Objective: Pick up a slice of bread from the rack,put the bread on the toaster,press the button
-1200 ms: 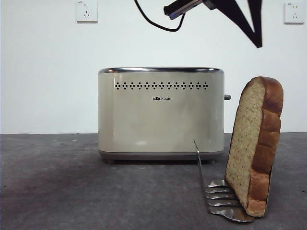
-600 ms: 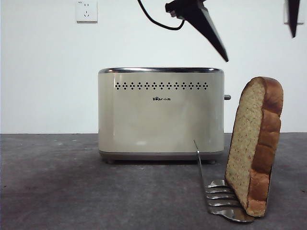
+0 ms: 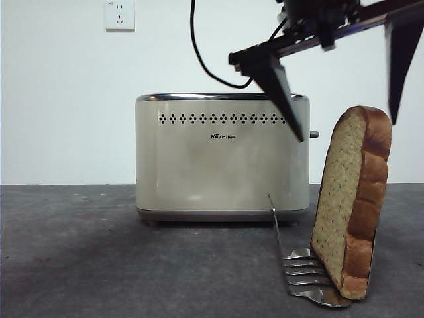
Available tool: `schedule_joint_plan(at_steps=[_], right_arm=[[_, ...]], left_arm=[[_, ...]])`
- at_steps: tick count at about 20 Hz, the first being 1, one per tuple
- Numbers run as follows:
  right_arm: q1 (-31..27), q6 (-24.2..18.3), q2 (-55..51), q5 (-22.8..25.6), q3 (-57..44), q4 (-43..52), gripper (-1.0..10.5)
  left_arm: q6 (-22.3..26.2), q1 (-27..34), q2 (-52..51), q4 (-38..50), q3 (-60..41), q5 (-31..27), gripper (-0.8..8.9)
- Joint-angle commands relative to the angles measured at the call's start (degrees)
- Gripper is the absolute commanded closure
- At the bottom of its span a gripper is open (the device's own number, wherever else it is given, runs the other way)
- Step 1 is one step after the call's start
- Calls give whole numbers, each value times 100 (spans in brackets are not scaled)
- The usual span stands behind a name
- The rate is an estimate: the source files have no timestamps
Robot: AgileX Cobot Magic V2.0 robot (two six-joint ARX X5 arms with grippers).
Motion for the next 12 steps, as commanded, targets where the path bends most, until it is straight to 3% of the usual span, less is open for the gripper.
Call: schedule_joint_plan(at_steps=[1, 3, 6, 8, 10, 12], right_arm=[[35, 59, -33, -7, 31, -2, 950], [111, 57, -33, -4, 31, -7, 950], [232, 55, -33, 140, 31, -11, 949], [275, 55, -33, 271, 31, -46, 949], [275, 55, -33, 302, 31, -72, 949], [275, 55, -33, 302, 31, -92, 949]], left_arm=[[-87, 31, 111, 15, -7, -129, 409], [-96, 55, 111, -28, -7, -127, 415], [-61, 92, 111, -273, -7, -125, 577], [-55, 90, 111, -271, -7, -122, 591], [-52, 90, 111, -295, -7, -122, 669], [-50, 92, 111, -293, -7, -125, 671]])
